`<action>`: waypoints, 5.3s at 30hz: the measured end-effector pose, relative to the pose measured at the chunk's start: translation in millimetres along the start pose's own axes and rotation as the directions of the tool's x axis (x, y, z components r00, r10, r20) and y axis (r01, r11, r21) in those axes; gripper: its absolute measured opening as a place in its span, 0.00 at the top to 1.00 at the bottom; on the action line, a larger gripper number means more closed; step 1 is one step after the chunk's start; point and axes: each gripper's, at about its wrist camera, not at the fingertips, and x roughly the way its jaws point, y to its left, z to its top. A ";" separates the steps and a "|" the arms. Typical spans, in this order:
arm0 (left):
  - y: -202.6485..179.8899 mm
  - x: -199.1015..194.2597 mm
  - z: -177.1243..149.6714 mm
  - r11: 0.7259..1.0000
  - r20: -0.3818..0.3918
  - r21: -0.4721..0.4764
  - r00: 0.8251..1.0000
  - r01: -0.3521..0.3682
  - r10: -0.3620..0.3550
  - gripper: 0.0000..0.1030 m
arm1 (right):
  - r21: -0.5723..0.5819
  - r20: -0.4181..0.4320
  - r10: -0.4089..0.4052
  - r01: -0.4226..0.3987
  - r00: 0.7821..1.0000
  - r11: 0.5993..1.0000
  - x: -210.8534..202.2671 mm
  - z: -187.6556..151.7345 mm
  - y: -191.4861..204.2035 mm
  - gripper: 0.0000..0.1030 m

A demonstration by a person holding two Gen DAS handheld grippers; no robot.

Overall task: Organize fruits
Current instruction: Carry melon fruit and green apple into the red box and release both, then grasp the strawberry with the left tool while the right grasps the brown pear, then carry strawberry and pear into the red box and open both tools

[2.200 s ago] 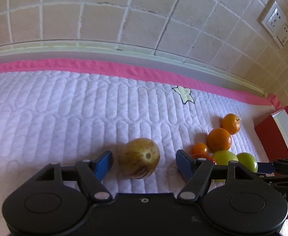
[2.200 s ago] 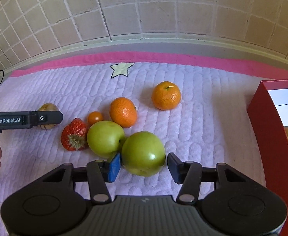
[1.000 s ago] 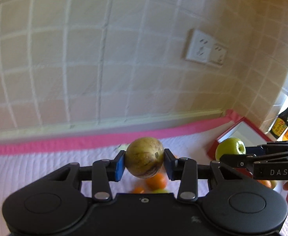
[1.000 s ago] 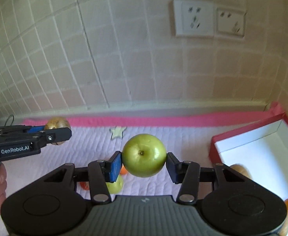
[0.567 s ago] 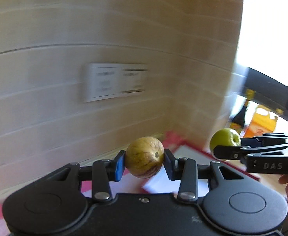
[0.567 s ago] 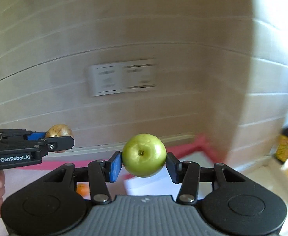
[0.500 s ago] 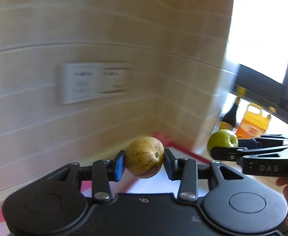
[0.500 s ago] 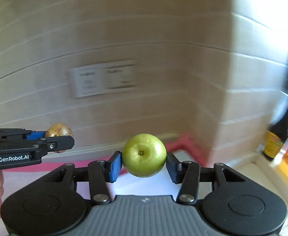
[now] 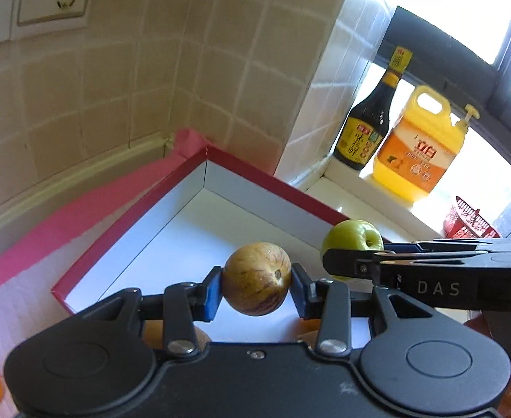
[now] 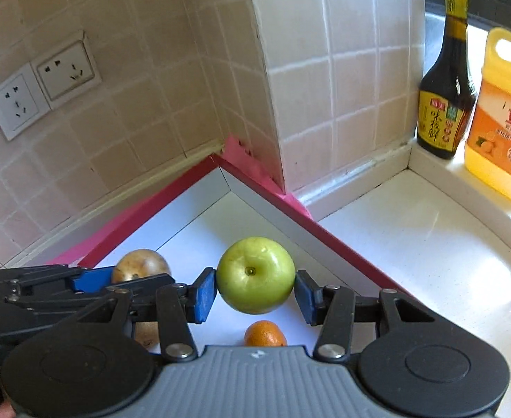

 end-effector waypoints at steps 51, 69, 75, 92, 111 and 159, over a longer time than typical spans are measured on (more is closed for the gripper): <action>150.0 -252.4 -124.7 0.875 0.117 -0.374 0.920 -0.307 0.373 0.23 | -0.227 0.239 0.053 0.003 0.970 0.974 -83.1 -84.4 101.5 0.23; 179.5 -207.6 -193.3 0.832 -0.080 -0.449 0.942 -0.325 0.325 0.21 | -0.344 -0.179 0.089 -0.148 0.980 0.927 -2.7 -132.3 162.8 0.40; 184.8 -185.6 -190.9 0.823 -0.078 -0.457 0.937 -0.337 0.340 0.21 | -0.367 -0.163 0.021 -0.081 0.986 0.927 21.2 -139.7 167.2 0.41; 194.7 -176.2 -192.5 0.876 -0.028 -0.373 0.947 -0.306 0.319 0.39 | -0.443 -0.168 -0.047 -0.033 0.985 0.896 31.0 -145.4 175.8 0.54; 116.9 -247.0 -94.2 0.910 0.289 -0.247 0.872 -0.332 0.396 0.46 | -0.304 -0.017 0.313 -0.303 0.950 0.903 -52.1 -62.0 160.7 0.56; -13.4 14.4 6.7 0.999 -0.035 0.035 0.999 0.019 -0.018 0.28 | 0.123 -0.016 0.013 -0.011 1.000 0.992 -2.9 5.4 -34.4 0.53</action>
